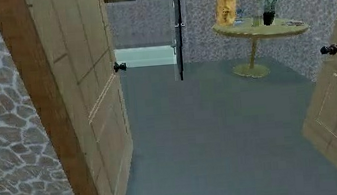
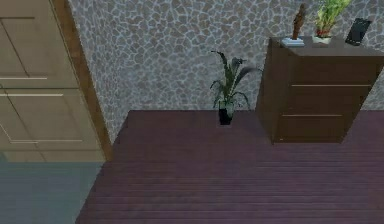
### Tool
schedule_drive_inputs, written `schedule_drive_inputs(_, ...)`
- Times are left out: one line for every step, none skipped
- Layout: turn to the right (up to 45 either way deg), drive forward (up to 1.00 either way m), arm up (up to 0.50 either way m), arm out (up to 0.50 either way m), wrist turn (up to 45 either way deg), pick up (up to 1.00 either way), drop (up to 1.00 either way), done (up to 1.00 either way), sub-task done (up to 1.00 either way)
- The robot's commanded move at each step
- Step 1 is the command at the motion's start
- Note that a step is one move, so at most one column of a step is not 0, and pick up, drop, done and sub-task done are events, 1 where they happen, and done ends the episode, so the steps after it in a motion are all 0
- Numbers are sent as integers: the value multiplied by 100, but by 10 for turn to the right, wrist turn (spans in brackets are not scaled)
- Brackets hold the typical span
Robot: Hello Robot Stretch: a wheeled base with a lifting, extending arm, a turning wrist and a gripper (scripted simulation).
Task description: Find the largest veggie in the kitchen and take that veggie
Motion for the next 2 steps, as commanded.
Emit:
schedule_drive_inputs(180, 0, 0, 0, 0, 0, 0, 0, 0)
schedule_drive_inputs(0, 100, 0, 0, 0, 0, 0, 0, 0)
